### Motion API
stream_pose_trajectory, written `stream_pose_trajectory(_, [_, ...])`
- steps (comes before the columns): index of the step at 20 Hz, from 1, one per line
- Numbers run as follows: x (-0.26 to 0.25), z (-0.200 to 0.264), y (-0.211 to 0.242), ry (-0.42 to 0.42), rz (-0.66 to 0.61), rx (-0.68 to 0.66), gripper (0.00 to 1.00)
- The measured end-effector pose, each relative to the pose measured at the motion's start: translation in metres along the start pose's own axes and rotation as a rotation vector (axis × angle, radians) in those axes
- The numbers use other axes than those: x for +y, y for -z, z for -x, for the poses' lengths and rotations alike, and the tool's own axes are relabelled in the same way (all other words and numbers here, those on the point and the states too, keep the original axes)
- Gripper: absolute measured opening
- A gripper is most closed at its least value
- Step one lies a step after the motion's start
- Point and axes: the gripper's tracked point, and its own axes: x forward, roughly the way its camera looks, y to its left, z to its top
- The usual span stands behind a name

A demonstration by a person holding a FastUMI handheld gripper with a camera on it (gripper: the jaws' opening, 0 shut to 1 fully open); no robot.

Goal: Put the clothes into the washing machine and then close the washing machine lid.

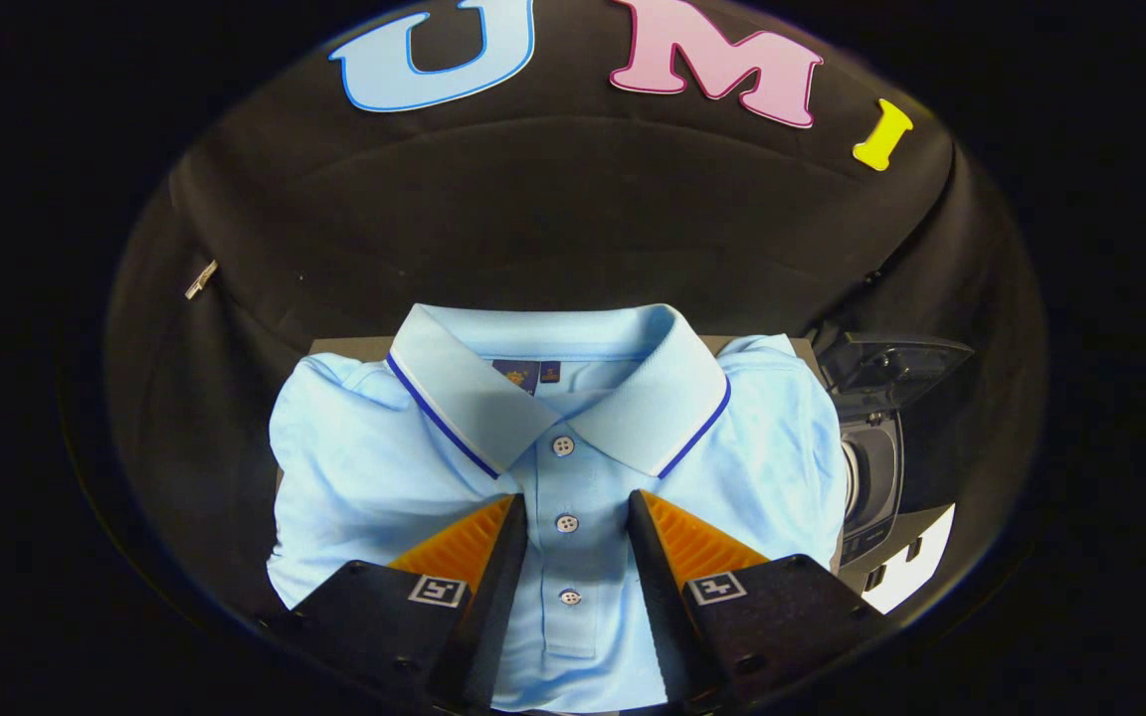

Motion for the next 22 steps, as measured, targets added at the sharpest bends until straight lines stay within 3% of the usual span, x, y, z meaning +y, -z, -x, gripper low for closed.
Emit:
stream_pose_trajectory(1, [0.000,0.000,-0.002,0.004,-0.004,-0.005,0.66])
stream_pose_trajectory(3, [0.001,0.000,-0.003,-0.004,0.009,-0.006,0.30])
stream_pose_trajectory(9, [-0.001,0.000,-0.007,-0.002,-0.002,-0.017,0.30])
stream_pose_trajectory(11, [-0.001,0.001,-0.006,0.000,0.020,-0.017,0.08])
stream_pose_trajectory(22, [0.001,0.011,-0.004,0.017,0.064,-0.157,0.05])
